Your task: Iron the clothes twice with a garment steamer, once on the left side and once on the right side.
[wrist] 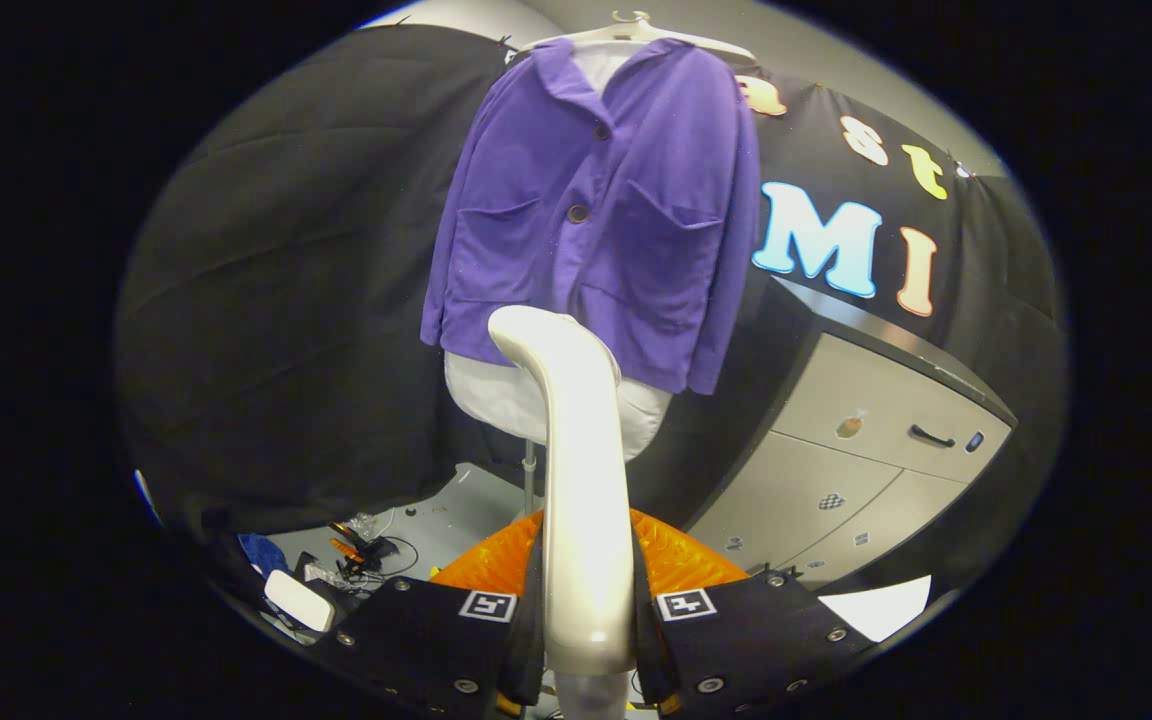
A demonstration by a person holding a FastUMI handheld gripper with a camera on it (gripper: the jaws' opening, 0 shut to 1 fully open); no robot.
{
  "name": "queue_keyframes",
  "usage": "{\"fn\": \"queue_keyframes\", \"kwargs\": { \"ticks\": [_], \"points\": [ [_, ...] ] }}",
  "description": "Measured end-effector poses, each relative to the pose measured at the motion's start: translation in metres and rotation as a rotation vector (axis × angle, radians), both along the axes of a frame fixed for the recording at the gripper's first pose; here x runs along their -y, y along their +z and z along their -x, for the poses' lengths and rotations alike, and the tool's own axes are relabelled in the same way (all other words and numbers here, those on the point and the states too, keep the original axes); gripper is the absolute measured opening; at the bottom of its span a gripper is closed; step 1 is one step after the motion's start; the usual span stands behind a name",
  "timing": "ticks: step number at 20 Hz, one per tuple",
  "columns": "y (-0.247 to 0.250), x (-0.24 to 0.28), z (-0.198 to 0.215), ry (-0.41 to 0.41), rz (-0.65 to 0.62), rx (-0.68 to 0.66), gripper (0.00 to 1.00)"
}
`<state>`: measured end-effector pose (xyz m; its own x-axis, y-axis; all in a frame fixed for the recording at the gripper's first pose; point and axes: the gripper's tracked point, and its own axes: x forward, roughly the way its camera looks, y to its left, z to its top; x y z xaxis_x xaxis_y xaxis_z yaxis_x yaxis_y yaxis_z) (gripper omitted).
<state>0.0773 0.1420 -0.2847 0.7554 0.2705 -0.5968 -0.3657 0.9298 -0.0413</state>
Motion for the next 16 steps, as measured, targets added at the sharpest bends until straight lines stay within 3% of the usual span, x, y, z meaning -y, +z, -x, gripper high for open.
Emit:
{"fn": "queue_keyframes", "kwargs": {
  "ticks": [8, 12, 16],
  "points": [
    [0.114, 0.096, 0.009, -0.193, -0.172, 0.241, 0.36],
    [0.164, 0.113, 0.004, -0.305, -0.210, 0.369, 0.36],
    [0.185, 0.114, 0.003, -0.347, -0.184, 0.402, 0.36]
  ]
}}
